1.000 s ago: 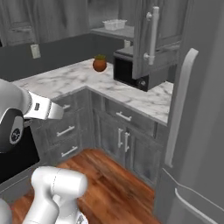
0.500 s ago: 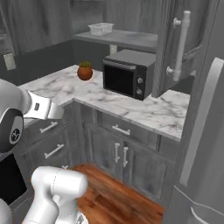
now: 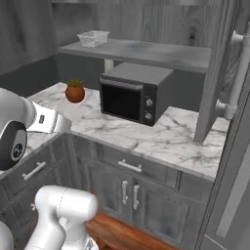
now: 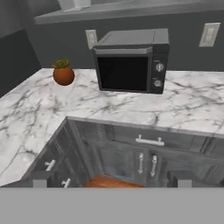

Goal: Retrieve the tupperware and aluminum foil from the cabinet and place them on the dining counter near the plate with lemon wedge and carrot to prepare for storing leftovers.

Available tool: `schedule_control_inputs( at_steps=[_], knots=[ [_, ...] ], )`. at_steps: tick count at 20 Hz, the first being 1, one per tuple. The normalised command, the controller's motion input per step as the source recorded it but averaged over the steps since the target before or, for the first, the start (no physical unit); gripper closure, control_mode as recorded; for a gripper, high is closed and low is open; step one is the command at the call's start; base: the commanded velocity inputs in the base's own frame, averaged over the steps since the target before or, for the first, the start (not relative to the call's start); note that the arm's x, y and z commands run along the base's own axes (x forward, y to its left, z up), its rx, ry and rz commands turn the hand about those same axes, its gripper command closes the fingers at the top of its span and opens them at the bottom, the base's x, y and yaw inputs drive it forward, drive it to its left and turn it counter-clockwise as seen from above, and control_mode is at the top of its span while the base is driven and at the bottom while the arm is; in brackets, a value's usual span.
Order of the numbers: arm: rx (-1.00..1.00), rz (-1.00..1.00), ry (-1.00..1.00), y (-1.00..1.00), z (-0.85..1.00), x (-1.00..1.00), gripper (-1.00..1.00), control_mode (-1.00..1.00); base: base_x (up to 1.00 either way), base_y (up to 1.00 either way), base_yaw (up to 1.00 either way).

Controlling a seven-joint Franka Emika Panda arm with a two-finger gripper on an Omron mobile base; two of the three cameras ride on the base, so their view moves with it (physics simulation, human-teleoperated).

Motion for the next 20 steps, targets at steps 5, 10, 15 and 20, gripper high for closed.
schedule_control_inputs(
  at_steps=[5,10,15,20],
  knots=[
    [0.00,0.00,0.00,0.00,0.00,0.00,-1.00,1.00,0.78,0.45,-0.24],
    [0.00,0.00,0.00,0.00,0.00,0.00,-1.00,1.00,0.75,0.38,-0.21],
    [0.00,0.00,0.00,0.00,0.00,0.00,-1.00,1.00,0.79,0.35,-0.21],
    [0.00,0.00,0.00,0.00,0.00,0.00,-1.00,1.00,0.77,0.43,-0.22]
  ],
)
